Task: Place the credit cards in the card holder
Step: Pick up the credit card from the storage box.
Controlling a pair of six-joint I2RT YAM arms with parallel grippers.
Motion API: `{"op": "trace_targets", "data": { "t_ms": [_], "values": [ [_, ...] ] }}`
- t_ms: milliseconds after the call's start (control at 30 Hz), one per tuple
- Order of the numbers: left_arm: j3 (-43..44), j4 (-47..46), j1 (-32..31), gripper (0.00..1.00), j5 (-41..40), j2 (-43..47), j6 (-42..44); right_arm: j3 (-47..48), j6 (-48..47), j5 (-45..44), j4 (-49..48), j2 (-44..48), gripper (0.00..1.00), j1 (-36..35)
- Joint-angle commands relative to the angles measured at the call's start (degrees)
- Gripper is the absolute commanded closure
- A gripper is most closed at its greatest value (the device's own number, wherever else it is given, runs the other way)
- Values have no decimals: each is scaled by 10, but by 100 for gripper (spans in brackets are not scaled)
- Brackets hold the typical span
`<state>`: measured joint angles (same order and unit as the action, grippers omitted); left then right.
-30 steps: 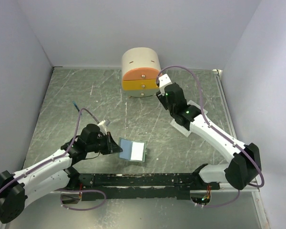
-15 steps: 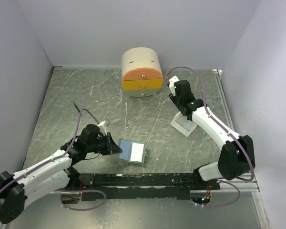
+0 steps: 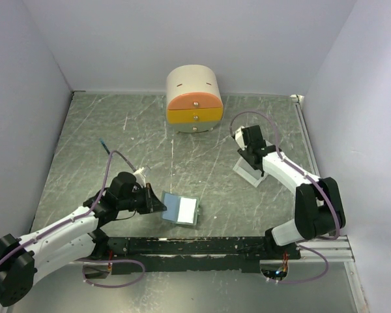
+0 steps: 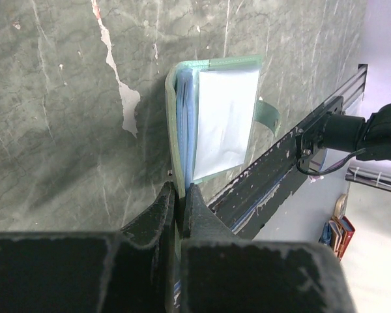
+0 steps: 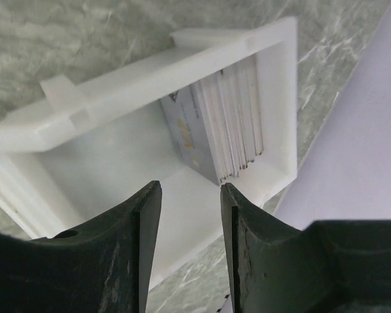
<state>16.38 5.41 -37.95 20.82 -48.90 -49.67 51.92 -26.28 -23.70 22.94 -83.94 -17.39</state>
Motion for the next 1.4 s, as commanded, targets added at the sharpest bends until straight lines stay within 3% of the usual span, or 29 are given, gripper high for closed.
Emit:
{"op": "trace_targets", "data": {
  "t_ms": [0, 467, 967, 1367],
  "values": [
    [4, -24, 3, 93, 19, -2, 5, -33, -60, 10, -50, 16, 59, 12],
    [-14, -50, 3, 93, 21, 8, -20, -37, -91, -13, -120, -10, 60, 28],
    [-16, -50, 3, 93, 18, 17, -28, -40, -99, 7, -126, -33, 59, 33],
    [-2, -2, 3, 93, 5, 50, -23, -57, -131, -15, -161, -50, 59, 34]
  ]
}}
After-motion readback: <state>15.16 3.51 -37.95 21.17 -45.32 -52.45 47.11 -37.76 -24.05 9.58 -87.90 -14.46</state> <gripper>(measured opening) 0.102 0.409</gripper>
